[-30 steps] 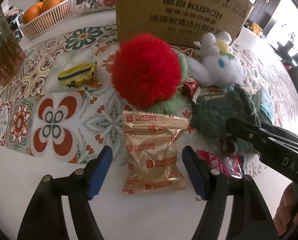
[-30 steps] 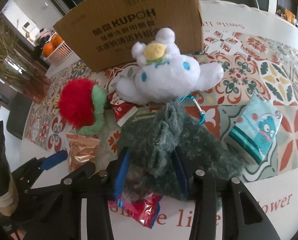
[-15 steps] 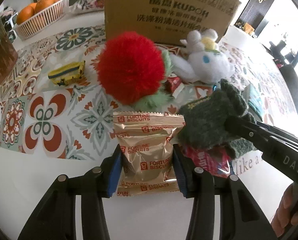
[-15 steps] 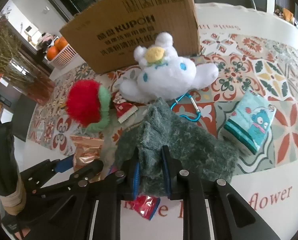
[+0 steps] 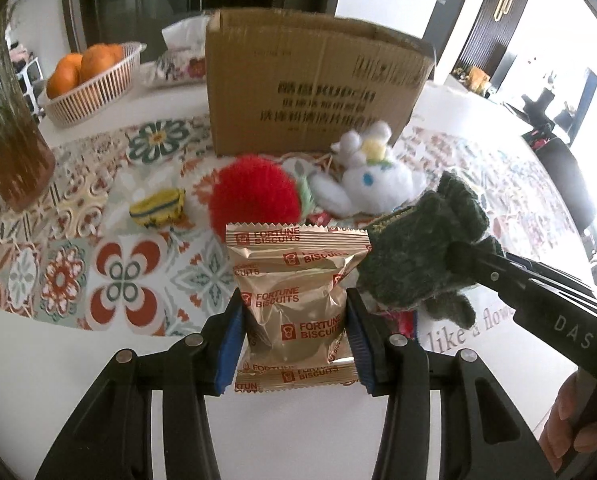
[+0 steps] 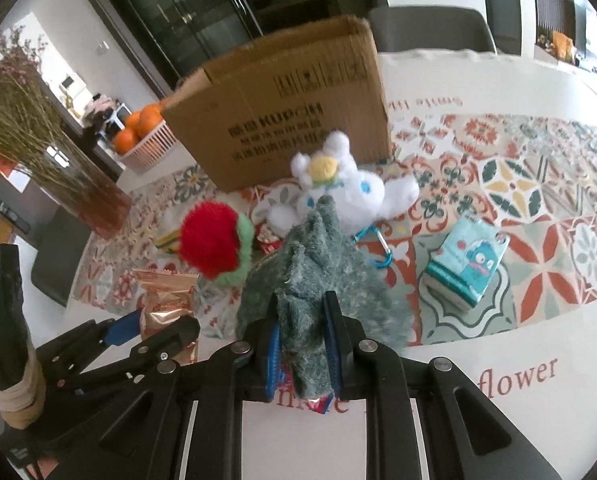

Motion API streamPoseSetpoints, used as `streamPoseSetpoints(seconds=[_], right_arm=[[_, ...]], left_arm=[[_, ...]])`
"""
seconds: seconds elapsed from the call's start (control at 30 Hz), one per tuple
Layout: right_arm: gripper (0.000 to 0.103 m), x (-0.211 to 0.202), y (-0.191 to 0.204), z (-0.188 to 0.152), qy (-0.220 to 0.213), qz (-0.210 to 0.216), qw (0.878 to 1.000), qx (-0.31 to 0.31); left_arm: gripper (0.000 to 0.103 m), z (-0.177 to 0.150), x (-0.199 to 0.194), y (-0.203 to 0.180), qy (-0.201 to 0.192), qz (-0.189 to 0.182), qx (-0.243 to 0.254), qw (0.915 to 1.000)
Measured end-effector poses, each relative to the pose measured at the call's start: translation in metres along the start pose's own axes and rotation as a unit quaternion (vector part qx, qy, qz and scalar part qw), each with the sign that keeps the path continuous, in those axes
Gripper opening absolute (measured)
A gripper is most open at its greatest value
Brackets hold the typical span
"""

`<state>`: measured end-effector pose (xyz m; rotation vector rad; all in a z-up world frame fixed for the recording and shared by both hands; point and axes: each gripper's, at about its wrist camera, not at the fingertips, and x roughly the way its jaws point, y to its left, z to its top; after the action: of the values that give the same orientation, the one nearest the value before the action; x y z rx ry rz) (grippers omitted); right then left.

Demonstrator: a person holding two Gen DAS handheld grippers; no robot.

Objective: Organize soft objects
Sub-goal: 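Reach the left tool to the biscuit packet while the right tool reaches the green glove, then lift the biscuit packet with the left tool while the right tool lifts the glove toward the box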

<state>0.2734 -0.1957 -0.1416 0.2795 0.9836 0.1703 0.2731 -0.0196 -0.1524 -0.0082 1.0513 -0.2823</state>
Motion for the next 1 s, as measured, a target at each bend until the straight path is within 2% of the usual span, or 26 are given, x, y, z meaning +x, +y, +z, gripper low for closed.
streamPoseSetpoints(seconds=[0.53,1.0], right_arm=[[0.02,-0.063,0.019,0.02,-0.09,0.011,0.996,-0.001],[0.02,-0.096,0.032,0.058,-0.166,0.029,0.986,-0.014]], left_arm=[[0.047,0.032,-0.058,-0.014,-0.079,-0.011,0.031,0.9964],[0.047,0.074,-0.092,-0.02,-0.139,-0.008,0.047,0.9892]])
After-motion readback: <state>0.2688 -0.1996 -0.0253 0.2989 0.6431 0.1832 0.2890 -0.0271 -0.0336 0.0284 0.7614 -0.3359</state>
